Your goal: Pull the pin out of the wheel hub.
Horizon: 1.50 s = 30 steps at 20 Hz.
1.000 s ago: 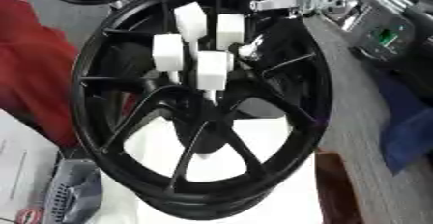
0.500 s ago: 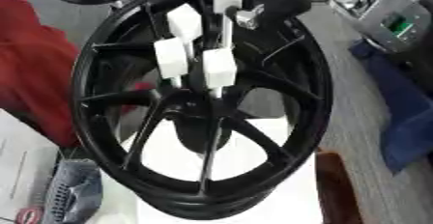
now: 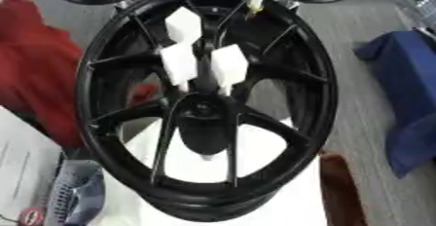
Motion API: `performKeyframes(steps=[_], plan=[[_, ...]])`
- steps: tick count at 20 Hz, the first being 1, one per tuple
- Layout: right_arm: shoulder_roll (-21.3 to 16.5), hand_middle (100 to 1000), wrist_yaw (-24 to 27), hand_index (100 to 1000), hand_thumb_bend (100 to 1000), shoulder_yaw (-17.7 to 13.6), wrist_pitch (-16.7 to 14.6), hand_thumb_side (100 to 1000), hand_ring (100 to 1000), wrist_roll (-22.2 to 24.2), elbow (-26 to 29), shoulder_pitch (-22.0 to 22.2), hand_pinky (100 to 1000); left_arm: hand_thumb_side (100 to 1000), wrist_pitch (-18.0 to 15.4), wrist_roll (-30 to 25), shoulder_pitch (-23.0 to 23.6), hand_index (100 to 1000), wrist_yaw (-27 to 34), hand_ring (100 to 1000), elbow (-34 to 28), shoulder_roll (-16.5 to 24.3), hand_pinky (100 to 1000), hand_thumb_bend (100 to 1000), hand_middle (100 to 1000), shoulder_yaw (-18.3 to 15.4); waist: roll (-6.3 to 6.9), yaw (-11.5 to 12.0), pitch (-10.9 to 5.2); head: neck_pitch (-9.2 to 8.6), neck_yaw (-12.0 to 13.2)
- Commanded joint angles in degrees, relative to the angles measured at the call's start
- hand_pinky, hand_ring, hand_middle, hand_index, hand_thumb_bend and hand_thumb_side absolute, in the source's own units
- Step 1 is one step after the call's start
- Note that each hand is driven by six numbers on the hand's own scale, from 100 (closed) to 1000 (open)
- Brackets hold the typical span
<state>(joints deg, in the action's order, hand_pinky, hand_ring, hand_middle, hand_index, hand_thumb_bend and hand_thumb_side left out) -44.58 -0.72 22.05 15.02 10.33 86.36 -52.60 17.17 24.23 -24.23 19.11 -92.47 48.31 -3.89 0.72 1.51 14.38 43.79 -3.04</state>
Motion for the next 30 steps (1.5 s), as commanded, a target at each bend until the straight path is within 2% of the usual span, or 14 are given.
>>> performKeyframes(steps=[1, 7, 9, 12, 14, 15, 16, 17, 20, 24, 25, 26, 29, 30], plan=[[-6.17, 425, 1.36, 541, 100, -6.91, -0.51, 524, 615, -5.64, 1.17, 2.1, 837, 839, -0.39, 0.23, -0.3, 894, 0.22, 848, -0.49, 2.21, 827, 291, 806, -1.51, 0.23, -0.2, -1.6, 0.2, 0.45], [-14.78, 426, 2.84, 543, 100, -19.54, -1.61, 465, 614, -14.87, -1.93, 15.72, 834, 834, -0.75, 0.99, 0.83, 894, 0.49, 848, -0.42, 2.63, 827, 296, 806, -2.43, 0.81, -1.15, -1.3, 0.32, 0.8], [-15.8, 427, 1.98, 545, 100, -23.42, -2.06, 468, 614, -17.02, -4.53, 20.78, 834, 833, -0.91, 1.38, 1.43, 894, 0.64, 848, -0.4, 2.62, 828, 298, 806, -2.92, 1.2, -1.55, -1.2, 0.33, 1.23], [-15.26, 438, 0.7, 555, 100, -28.89, -3.34, 485, 623, -20.07, -7.92, 28.17, 834, 830, -1.19, 2.13, 2.63, 894, 0.86, 848, -0.3, 2.87, 828, 301, 806, -3.78, 1.75, -2.16, -1.11, 0.33, 2.0], [-14.4, 459, -0.79, 576, 100, -31.88, -3.57, 330, 642, -21.64, -11.14, 32.6, 832, 828, -1.42, 2.68, 3.38, 894, 0.95, 847, -0.29, 3.1, 828, 303, 807, -4.4, 2.01, -2.59, -1.08, 0.33, 2.6], [-13.94, 546, -2.3, 671, 100, -32.91, -3.42, 161, 696, -21.75, -13.11, 34.8, 842, 826, -1.53, 2.95, 3.7, 894, 0.98, 847, -0.28, 3.21, 828, 305, 807, -4.67, 2.12, -2.77, -1.07, 0.33, 2.93], [-13.54, 588, -4.27, 709, 100, -33.7, -3.33, 100, 716, -21.21, -14.85, 36.59, 848, 826, -1.6, 3.15, 3.95, 894, 1.0, 847, -0.26, 3.29, 828, 305, 807, -4.87, 2.21, -2.9, -1.09, 0.33, 3.19], [-13.19, 682, -6.65, 767, 100, -34.22, -3.36, 100, 763, -20.19, -16.36, 38.21, 861, 825, -1.67, 3.32, 4.18, 894, 1.01, 847, -0.25, 3.37, 828, 307, 807, -5.02, 2.28, -3.05, -1.09, 0.33, 3.47], [-12.24, 824, -13.13, 852, 100, -35.15, -4.07, 100, 862, -14.17, -19.63, 41.12, 896, 824, -1.81, 3.62, 4.56, 894, 1.09, 848, -0.29, 3.42, 828, 309, 807, -5.3, 2.4, -3.33, -1.12, 0.33, 3.86], [-11.72, 859, -19.21, 868, 134, -36.76, -4.74, 100, 894, -7.02, -21.71, 42.19, 910, 821, -1.85, 3.68, 4.88, 894, 1.18, 847, -0.31, 3.44, 828, 311, 807, -5.36, 2.43, -3.54, -1.11, 0.33, 4.08], [-11.66, 851, -20.14, 859, 147, -37.26, -4.5, 100, 889, -6.54, -21.82, 42.17, 910, 817, -1.86, 3.68, 4.89, 894, 1.17, 847, -0.31, 3.44, 828, 311, 807, -5.38, 2.4, -3.56, -1.08, 0.33, 4.04], [-11.53, 844, -20.68, 857, 115, -37.69, -4.25, 100, 880, -6.49, -21.79, 42.1, 906, 817, -1.88, 3.68, 4.85, 894, 1.16, 847, -0.31, 3.41, 829, 312, 807, -5.4, 2.38, -3.55, -1.05, 0.33, 3.98], [-11.05, 827, -19.75, 860, 100, -38.86, -2.94, 101, 855, -8.06, -21.14, 41.61, 895, 818, -1.91, 3.65, 4.67, 894, 1.24, 847, -0.25, 3.31, 829, 315, 807, -5.4, 2.28, -3.48, -0.96, 0.33, 3.78], [-10.92, 824, -18.56, 860, 100, -39.2, -2.49, 151, 851, -9.06, -20.73, 41.34, 893, 818, -1.93, 3.62, 4.63, 894, 1.27, 847, -0.25, 3.29, 829, 316, 807, -5.37, 2.26, -3.44, -0.94, 0.33, 3.74]])
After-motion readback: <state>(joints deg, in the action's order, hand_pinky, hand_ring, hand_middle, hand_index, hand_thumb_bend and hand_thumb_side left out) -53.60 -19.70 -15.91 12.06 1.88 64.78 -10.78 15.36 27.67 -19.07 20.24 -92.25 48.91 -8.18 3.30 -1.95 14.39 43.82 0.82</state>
